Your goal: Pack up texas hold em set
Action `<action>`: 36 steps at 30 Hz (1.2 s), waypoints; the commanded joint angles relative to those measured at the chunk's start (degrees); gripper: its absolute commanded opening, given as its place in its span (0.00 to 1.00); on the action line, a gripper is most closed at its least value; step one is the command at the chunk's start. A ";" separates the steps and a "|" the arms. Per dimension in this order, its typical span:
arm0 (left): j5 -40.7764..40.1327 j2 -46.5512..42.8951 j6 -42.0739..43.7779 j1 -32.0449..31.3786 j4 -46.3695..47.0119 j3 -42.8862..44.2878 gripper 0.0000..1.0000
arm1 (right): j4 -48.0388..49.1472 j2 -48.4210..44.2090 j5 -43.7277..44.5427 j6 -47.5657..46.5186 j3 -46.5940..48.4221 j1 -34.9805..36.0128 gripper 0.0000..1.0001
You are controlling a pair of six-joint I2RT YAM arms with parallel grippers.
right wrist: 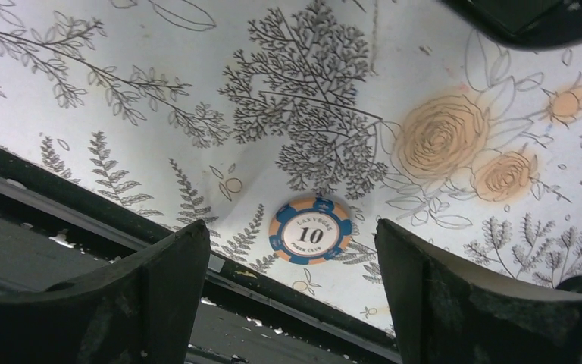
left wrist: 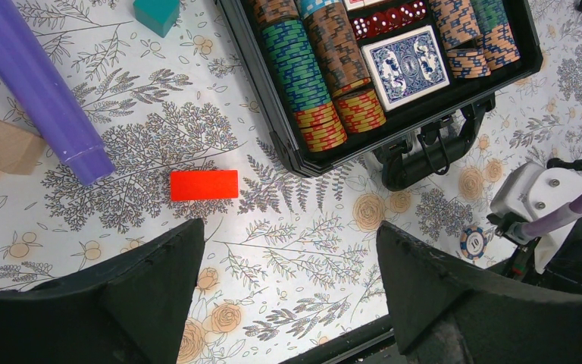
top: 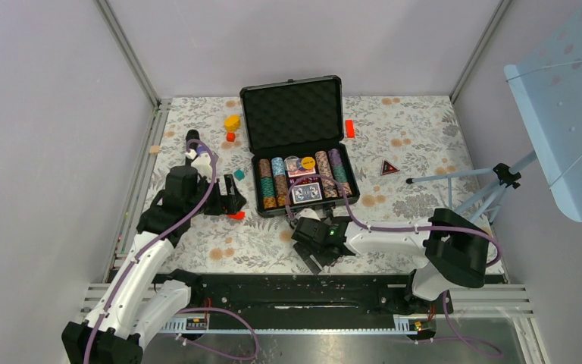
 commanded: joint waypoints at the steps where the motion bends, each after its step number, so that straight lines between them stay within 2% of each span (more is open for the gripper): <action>1: 0.40 -0.02 0.69 0.07 2.56 0.11 0.83 | 2.95 1.40 -4.54 -2.52 -0.38 -0.38 0.87; 7: 0.47 -0.04 0.69 0.12 2.49 0.08 0.83 | 4.56 2.66 -6.88 -1.83 -1.27 -0.36 0.88; 13: 0.52 -0.10 0.69 0.08 2.55 0.08 0.83 | 2.28 3.15 -7.97 -0.59 -0.45 -0.24 0.88; 22: 0.65 0.11 0.69 0.07 2.56 0.14 0.83 | -0.86 0.55 -6.92 3.04 -0.34 0.59 0.85; 36: 0.65 0.13 0.70 0.09 2.56 0.07 0.83 | -2.53 -0.97 -7.02 3.42 0.37 2.53 0.82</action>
